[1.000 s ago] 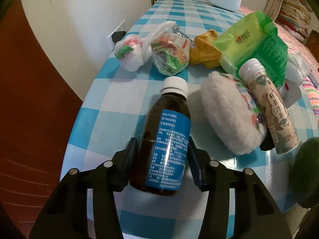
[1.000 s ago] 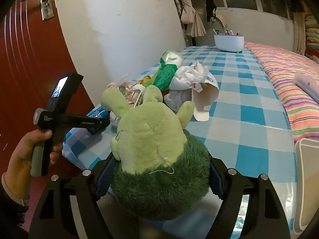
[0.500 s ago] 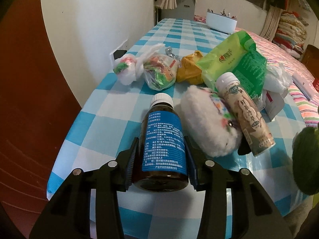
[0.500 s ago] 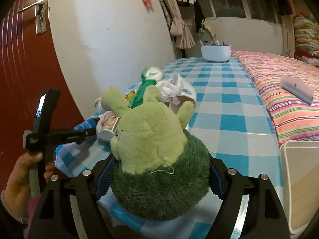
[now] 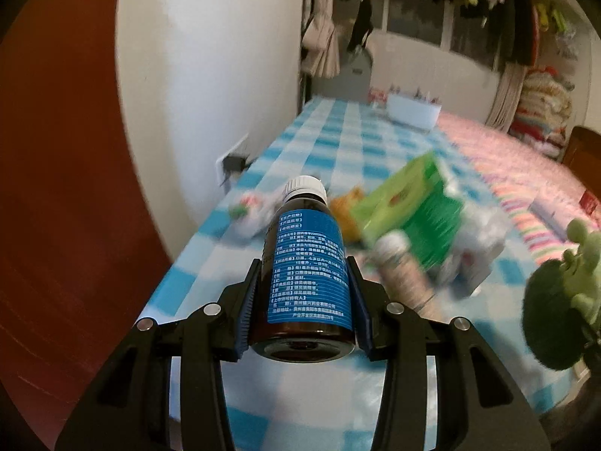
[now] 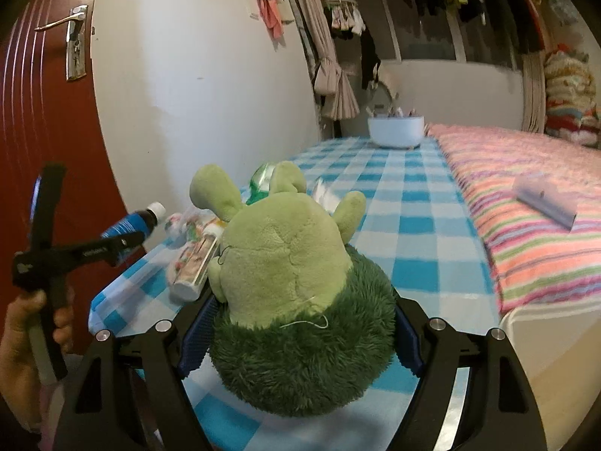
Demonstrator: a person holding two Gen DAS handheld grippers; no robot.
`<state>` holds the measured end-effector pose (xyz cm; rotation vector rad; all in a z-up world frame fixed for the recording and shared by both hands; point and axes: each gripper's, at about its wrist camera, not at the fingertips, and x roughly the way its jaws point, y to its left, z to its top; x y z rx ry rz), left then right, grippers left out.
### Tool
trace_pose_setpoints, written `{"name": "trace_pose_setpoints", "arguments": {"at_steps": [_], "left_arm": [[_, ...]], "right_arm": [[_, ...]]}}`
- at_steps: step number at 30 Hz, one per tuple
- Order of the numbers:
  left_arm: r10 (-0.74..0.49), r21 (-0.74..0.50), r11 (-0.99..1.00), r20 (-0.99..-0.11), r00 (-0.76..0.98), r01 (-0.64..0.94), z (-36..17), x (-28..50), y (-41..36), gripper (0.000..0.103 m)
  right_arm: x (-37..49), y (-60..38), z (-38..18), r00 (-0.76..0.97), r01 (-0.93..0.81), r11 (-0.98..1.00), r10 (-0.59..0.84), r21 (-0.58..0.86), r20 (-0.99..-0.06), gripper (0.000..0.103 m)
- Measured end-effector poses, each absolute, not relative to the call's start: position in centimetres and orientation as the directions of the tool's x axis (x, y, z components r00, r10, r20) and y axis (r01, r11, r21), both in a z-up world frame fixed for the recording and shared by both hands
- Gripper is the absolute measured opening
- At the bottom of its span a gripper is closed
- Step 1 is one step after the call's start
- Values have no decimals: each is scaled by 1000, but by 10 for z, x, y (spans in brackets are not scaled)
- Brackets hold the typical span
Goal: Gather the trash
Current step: 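Carry the plush toy and blue bottle in both tools over the white bin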
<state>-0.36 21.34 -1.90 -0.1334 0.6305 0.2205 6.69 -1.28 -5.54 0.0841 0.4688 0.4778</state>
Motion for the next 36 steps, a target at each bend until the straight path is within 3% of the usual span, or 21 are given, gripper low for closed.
{"name": "trace_pose_setpoints", "arguments": {"at_steps": [14, 27, 36], "left_arm": [[-73, -85, 996, -495, 866, 35, 13, 27, 87, 42], [-225, -96, 974, -535, 814, 206, -15, 42, 4, 42], [-312, -75, 942, -560, 768, 328, -29, 44, -65, 42]], "right_arm": [[42, -100, -37, 902, -231, 947, 294, 222, -315, 77], [26, -159, -49, 929, -42, 971, 125, 237, -348, 77], [16, -200, -65, 908, 129, 962, -17, 241, -418, 77]]}}
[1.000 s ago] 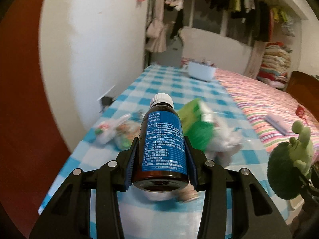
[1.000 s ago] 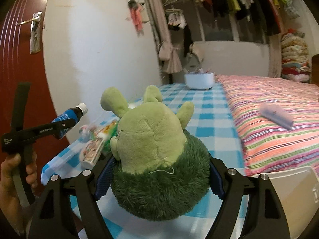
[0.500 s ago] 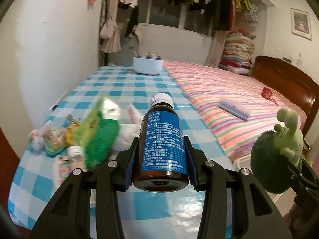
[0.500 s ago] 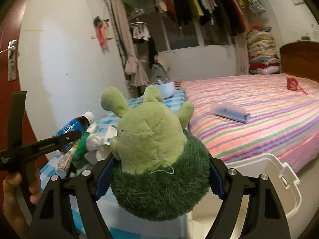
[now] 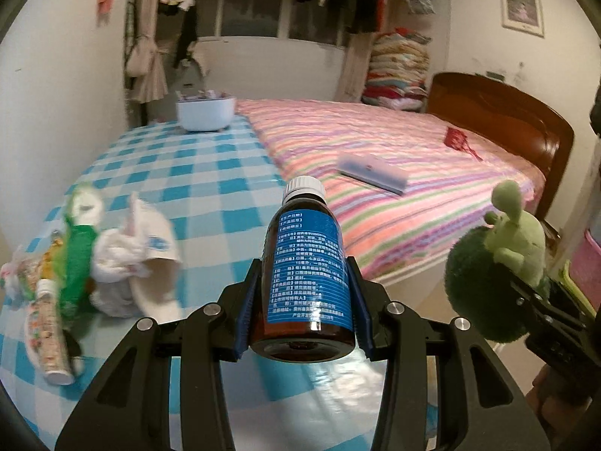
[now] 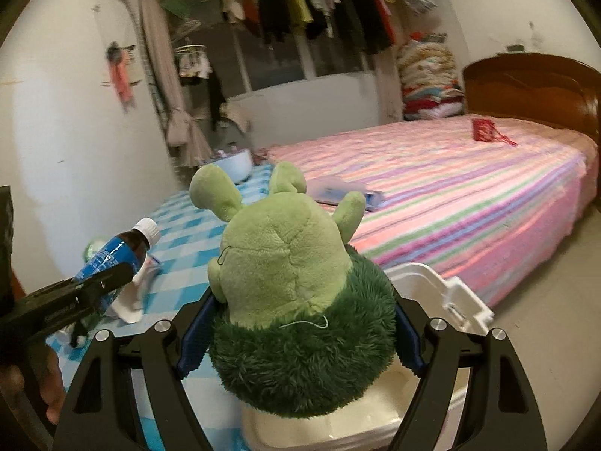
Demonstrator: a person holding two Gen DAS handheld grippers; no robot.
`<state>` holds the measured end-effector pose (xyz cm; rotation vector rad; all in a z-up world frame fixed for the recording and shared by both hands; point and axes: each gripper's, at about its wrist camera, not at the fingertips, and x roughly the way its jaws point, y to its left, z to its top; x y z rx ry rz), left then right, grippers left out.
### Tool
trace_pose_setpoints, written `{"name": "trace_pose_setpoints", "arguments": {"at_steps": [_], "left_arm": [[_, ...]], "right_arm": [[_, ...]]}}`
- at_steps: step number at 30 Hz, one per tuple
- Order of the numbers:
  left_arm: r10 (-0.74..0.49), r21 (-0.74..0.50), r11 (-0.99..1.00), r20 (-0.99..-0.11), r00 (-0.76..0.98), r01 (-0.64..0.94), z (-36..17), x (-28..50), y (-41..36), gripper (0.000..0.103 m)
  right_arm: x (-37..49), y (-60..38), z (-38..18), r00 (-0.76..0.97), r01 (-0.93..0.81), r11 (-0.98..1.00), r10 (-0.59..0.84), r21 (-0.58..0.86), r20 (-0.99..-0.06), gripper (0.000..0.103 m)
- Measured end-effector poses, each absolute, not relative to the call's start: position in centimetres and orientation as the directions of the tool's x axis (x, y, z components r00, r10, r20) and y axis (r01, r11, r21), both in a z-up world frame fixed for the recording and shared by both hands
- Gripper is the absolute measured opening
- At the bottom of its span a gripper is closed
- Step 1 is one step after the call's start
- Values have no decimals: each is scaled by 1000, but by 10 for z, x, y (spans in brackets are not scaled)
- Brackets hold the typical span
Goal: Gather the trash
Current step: 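Carry the plush toy and blue bottle in both tools over the white bin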
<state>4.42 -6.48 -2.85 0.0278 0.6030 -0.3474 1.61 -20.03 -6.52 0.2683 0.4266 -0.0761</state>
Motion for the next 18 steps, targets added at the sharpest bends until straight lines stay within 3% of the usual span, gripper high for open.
{"name": "trace_pose_setpoints", "arguments": {"at_steps": [18], "left_arm": [[-422, -67, 871, -607, 673, 487, -51, 50, -138, 42]], "right_arm": [[15, -246, -82, 877, 264, 911, -91, 316, -471, 86]]}}
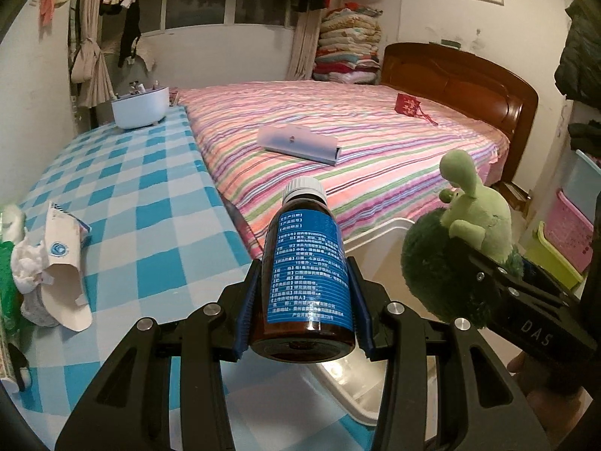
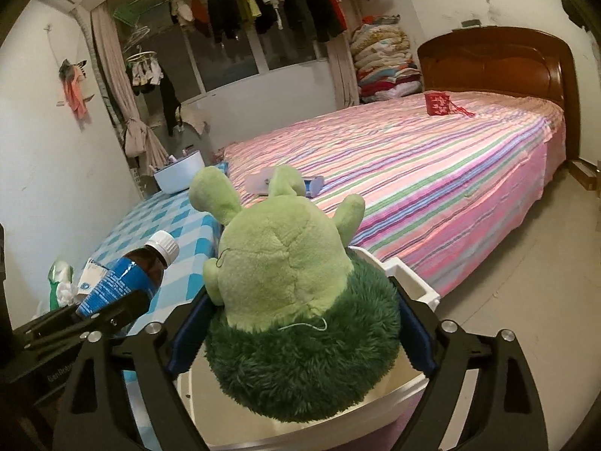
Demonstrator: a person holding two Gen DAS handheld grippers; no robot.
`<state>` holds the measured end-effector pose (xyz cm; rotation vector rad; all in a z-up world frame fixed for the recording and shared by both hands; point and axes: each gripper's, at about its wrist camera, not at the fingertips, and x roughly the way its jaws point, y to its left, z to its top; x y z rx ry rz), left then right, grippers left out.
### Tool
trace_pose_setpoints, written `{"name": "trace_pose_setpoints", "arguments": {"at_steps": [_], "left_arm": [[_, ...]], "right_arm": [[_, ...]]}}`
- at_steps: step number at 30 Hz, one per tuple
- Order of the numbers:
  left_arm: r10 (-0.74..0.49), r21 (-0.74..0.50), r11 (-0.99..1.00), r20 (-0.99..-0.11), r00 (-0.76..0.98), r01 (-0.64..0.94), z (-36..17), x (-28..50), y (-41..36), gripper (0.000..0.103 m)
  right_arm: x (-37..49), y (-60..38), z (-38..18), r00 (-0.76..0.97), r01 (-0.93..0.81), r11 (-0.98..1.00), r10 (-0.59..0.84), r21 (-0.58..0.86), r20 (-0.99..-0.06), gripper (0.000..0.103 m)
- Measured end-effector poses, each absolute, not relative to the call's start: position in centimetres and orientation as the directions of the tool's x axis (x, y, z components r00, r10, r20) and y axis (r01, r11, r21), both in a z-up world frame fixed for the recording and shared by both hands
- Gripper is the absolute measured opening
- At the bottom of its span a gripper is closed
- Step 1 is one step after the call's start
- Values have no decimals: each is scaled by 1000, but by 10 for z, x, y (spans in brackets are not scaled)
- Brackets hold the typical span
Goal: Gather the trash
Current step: 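Carry the plush toy and blue bottle in both tools over the white bin, then open the right tool to drop the plush while the left tool drops the bottle into the bin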
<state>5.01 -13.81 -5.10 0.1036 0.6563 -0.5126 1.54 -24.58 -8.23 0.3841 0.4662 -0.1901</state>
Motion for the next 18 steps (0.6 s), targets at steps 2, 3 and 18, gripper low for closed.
{"name": "trace_pose_setpoints", "arguments": {"at_steps": [2, 3, 18], "left_arm": [[-426, -72, 869, -611, 667, 490, -53, 51, -140, 42], [-430, -76, 867, -611, 664, 492, -53, 52, -142, 42], [-424, -71, 861, -646, 635, 503, -68, 62, -154, 42]], "right_arm": [[16, -251, -84, 875, 271, 900, -82, 342, -477, 87], [16, -254, -85, 874, 276, 892, -77, 359, -480, 87], [1, -269, -77, 926, 222, 869, -45, 443, -376, 96]]}}
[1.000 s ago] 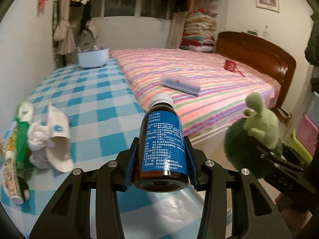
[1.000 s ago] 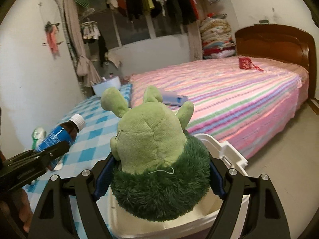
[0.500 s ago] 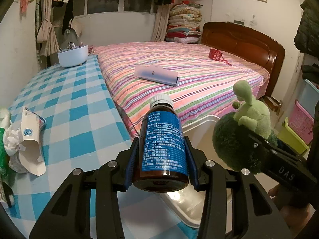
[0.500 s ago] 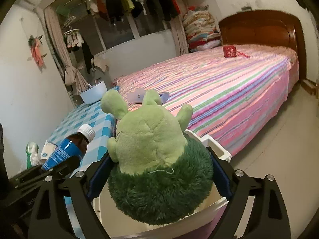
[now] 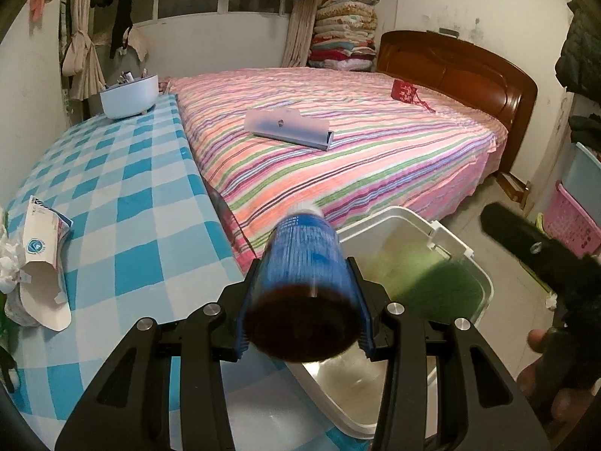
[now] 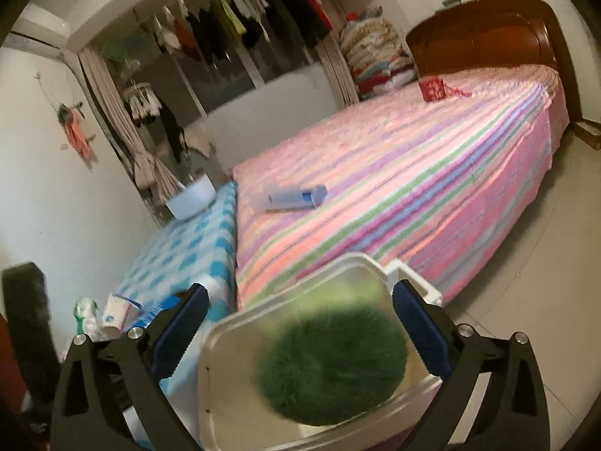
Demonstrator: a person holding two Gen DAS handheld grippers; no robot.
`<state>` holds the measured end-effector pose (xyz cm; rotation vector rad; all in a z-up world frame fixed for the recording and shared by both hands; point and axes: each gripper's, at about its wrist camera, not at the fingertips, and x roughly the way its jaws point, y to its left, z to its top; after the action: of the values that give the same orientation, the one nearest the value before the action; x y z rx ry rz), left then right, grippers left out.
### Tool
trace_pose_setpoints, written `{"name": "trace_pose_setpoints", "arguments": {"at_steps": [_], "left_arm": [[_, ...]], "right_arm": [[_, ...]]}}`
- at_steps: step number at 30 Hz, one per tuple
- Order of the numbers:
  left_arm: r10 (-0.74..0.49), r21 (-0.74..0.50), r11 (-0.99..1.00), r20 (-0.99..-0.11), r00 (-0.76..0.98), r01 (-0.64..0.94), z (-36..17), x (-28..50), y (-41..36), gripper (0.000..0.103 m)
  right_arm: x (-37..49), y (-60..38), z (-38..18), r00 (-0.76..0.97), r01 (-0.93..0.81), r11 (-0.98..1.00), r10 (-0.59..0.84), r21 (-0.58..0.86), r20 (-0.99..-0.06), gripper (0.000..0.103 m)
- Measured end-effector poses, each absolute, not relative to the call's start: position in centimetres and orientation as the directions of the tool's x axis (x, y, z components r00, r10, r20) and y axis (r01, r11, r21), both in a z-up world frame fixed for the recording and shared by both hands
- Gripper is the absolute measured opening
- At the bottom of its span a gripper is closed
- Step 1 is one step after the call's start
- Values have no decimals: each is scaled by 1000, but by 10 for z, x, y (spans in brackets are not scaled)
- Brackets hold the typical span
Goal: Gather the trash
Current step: 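Open the right tool to drop the plush while the left tool drops the bottle into the bin, then move both empty tools back over the table trash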
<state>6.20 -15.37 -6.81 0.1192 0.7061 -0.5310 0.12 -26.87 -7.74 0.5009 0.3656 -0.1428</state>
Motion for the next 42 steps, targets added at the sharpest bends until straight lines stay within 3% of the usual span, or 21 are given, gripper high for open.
{"name": "trace_pose_setpoints", "arguments": {"at_steps": [8, 21, 23, 28, 42], "left_arm": [[-432, -50, 846, -649, 626, 532, -71, 57, -165, 42], [-436, -19, 832, -640, 632, 555, -70, 49, -174, 43], [-433, -20, 836, -636, 638, 548, -68, 50, -171, 46], [-414, -6, 855, -612, 674, 519, -63, 49, -163, 71], [-320, -12, 925, -563, 762, 380, -47, 59, -105, 78]], "right_arm": [[-16, -273, -65, 945, 267, 855, -142, 444, -295, 96], [-22, -275, -63, 949, 273, 853, -162, 445, -272, 96], [-22, -272, -64, 948, 274, 857, -163, 437, -274, 96], [-20, -267, -64, 950, 261, 862, -150, 435, -273, 96], [4, -232, -60, 958, 173, 895, -57, 411, -280, 96]]}}
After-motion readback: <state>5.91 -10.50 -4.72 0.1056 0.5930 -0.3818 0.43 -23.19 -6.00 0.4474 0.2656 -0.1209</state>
